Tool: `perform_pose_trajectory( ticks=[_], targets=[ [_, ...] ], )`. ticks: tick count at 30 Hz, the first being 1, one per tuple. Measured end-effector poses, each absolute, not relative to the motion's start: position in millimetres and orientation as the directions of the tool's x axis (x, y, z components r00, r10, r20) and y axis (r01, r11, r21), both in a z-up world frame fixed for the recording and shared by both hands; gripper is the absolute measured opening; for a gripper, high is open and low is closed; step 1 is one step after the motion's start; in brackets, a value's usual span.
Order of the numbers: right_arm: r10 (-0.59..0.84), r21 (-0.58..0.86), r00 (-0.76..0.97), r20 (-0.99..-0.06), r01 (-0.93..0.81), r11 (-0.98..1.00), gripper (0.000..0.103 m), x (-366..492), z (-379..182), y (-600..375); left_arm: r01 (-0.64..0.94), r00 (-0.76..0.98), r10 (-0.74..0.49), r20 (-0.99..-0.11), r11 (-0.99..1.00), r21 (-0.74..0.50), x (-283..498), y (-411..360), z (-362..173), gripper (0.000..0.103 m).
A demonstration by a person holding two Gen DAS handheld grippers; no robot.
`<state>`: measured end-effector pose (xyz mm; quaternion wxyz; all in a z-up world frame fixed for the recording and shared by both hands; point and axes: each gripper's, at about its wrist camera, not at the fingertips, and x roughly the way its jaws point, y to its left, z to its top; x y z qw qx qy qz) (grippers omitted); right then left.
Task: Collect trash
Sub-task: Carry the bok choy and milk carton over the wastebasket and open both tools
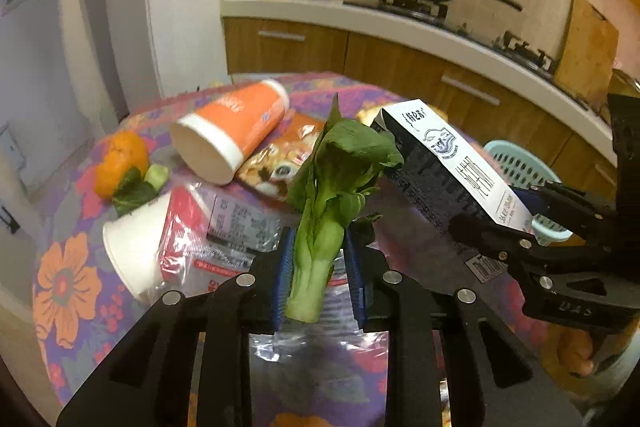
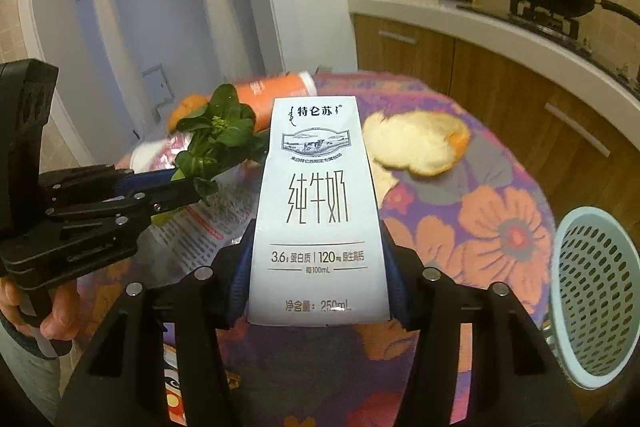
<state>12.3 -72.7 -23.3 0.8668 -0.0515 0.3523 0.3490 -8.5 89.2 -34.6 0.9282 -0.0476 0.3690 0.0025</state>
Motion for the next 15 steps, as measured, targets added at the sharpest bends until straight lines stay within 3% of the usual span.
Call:
perform_pose_trajectory(
  ticks=[15],
  targets=[
    [0.526,0.178,0.654,-0.544,-0.523,0.834,0.052,33,14,-154,0.074,0.784,-0.105,-0.611,0.994,-0.076,5,36,17,0.023]
  ],
)
